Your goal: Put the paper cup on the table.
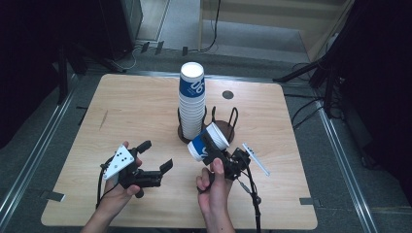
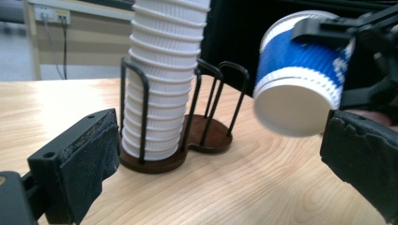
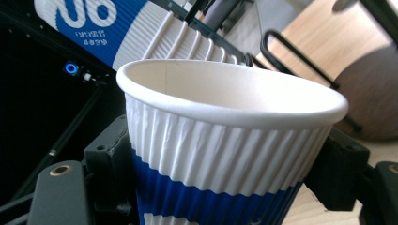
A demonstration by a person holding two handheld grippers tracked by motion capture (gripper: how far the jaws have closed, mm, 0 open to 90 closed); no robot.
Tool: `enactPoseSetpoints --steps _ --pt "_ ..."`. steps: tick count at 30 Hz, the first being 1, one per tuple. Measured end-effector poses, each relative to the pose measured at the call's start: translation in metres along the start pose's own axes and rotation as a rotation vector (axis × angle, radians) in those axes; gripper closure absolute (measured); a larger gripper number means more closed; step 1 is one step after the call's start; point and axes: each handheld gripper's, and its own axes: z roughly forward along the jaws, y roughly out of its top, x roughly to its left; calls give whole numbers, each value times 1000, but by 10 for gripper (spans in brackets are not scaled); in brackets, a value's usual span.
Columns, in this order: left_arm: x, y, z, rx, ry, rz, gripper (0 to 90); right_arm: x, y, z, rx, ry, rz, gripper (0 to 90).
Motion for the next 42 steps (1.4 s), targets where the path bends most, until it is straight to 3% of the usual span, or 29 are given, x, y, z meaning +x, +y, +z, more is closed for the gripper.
enactPoseSetpoints --steps 8,14,21,28,31,37,42 --pt "13 -5 -4 21 58 2 0 0 5 -5 -64 -39 -106 216" --pt "23 -6 -7 21 98 -45 0 -1 8 -8 -90 -74 -200 214" --pt "34 -9 -11 34 137 -54 0 0 15 -11 -120 -95 -279 214" --pt "47 -14 -16 41 189 -77 0 0 20 -14 -156 -131 -411 213" --pt "52 -16 -19 47 217 -65 0 -1 23 -16 -173 -156 -491 212" --pt "58 -18 -24 42 299 -40 0 -2 29 -18 -180 -187 -548 209" --pt "67 -18 -29 43 329 -59 0 -3 34 -18 -193 -213 -605 209"
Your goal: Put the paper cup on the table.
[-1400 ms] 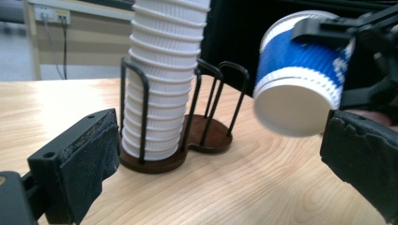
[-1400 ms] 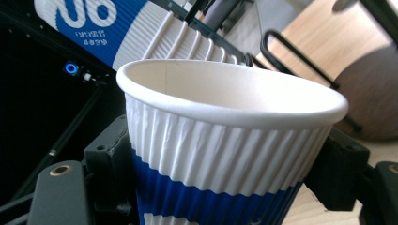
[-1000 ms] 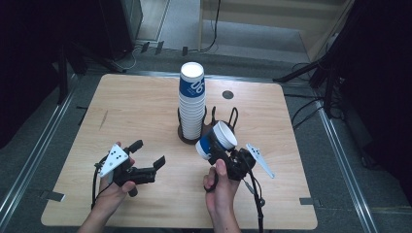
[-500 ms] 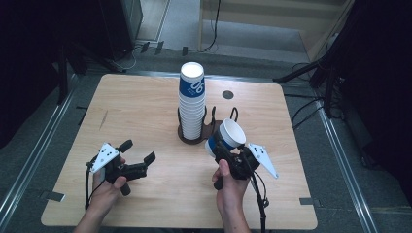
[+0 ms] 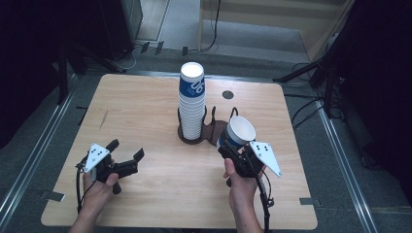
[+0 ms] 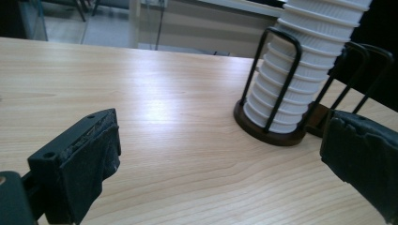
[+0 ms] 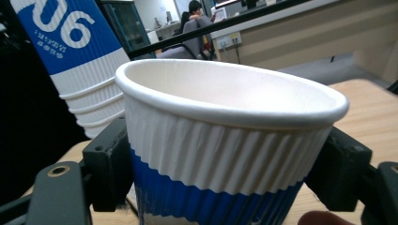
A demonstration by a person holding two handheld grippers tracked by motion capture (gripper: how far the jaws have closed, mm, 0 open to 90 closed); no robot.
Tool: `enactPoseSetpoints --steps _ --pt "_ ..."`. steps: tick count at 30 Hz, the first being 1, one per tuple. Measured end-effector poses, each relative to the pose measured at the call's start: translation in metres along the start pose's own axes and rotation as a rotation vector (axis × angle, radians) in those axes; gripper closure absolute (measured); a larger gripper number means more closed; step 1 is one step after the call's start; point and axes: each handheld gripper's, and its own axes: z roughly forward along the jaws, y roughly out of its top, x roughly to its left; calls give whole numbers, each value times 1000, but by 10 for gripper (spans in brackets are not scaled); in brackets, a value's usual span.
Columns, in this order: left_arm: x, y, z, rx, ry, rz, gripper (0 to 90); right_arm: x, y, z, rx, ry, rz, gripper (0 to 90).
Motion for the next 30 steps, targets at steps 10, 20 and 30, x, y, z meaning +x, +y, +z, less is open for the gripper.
enactPoseSetpoints --steps 10,20,30 --pt "17 -2 -3 -4 73 -13 0 -7 4 4 -14 -10 -77 210" --pt "30 -7 -1 21 122 0 0 -17 5 12 -28 -31 -149 209" --pt "45 -11 -2 41 180 -3 0 -32 9 18 -60 -89 -167 209"
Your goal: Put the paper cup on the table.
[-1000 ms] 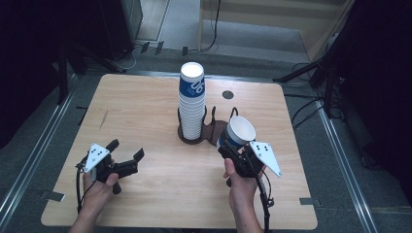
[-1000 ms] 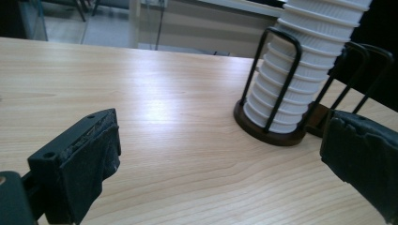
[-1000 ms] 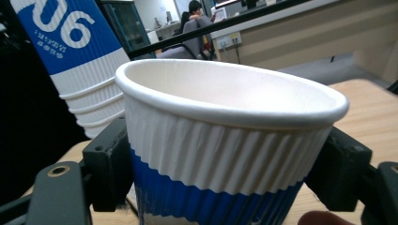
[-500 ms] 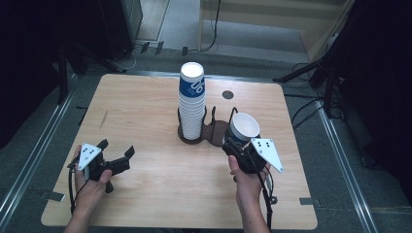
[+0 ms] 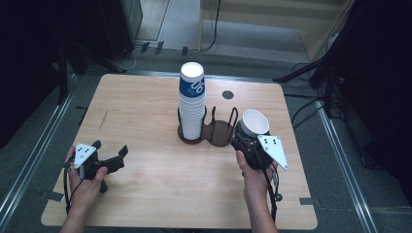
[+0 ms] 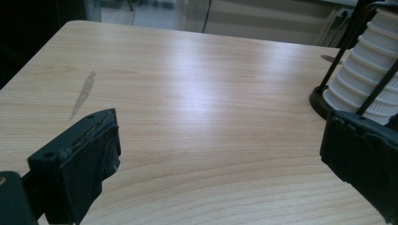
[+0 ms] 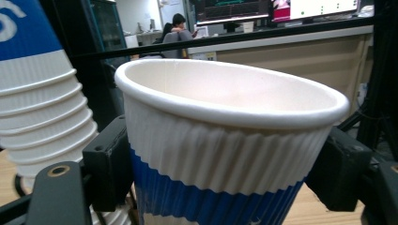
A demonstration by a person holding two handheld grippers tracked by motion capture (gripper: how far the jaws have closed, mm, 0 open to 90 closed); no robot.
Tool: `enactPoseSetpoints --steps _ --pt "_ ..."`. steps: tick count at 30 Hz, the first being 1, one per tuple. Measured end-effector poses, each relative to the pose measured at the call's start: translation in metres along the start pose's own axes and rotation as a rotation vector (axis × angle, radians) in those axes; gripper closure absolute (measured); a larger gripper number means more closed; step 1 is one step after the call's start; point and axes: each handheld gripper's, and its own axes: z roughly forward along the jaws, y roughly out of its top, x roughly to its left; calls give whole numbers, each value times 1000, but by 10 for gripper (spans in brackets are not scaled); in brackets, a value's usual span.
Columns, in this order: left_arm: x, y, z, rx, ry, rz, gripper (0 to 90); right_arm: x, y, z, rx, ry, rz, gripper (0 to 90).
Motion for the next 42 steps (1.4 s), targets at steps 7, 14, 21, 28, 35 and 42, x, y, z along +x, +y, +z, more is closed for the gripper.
enactPoseSetpoints --steps 7,14,21,28,35,42 --pt "6 -1 0 5 31 3 0 -8 -1 8 -23 -2 -16 210" --pt "12 -1 0 12 50 8 0 -19 -4 20 -4 -32 -47 210" --pt "15 -3 0 12 66 24 0 -31 -7 29 -5 -46 -25 210" --pt "16 -3 0 11 70 30 0 -41 -11 40 -15 -93 -53 208" --pt "16 -4 2 12 72 38 0 -52 -20 56 5 -117 -73 207" --pt "16 -5 3 17 80 45 0 -58 -32 75 28 -114 -91 207"
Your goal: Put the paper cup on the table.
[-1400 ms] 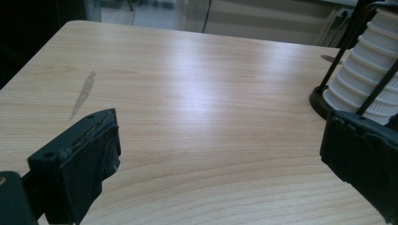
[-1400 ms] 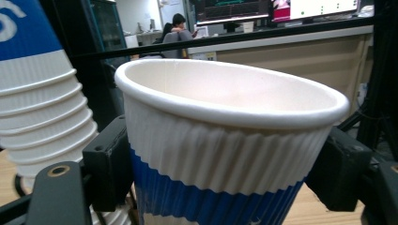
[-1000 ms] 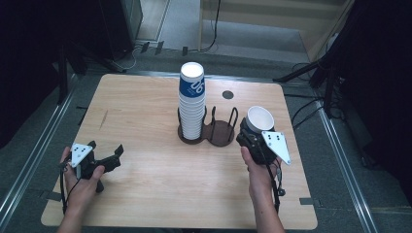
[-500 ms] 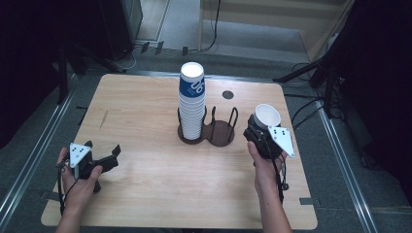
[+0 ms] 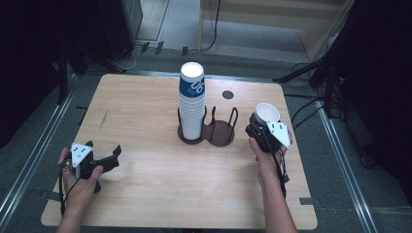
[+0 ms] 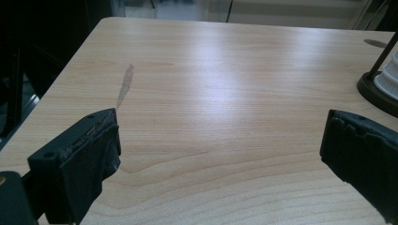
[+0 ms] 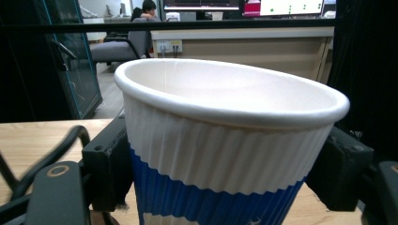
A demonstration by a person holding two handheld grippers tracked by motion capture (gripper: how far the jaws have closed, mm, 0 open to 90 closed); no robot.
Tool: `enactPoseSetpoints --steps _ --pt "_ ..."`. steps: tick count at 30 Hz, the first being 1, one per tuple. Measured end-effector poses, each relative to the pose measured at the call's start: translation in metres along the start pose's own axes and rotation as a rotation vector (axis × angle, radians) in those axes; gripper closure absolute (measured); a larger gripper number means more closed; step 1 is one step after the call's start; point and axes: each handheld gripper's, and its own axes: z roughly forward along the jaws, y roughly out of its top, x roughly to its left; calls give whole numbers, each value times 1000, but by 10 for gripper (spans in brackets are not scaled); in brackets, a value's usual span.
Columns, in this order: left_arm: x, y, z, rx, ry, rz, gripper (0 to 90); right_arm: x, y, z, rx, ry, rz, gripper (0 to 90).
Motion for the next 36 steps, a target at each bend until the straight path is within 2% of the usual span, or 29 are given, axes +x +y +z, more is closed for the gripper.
enactPoseSetpoints --steps 5,8,15,22,30,36 --pt "1 0 1 3 6 -1 0 -2 -10 11 26 -20 -17 207" --pt "3 0 1 8 4 -21 0 -2 -15 15 32 -26 -36 207" --pt "3 1 2 4 5 -27 0 -2 -24 26 47 -43 -37 207" --pt "2 1 2 5 -2 -21 0 1 -33 36 65 -34 -49 207" --pt "1 0 2 8 -8 -25 0 -5 -39 47 93 -38 -49 207" --pt "1 1 2 14 -13 -21 0 -7 -45 51 112 -35 -67 205"
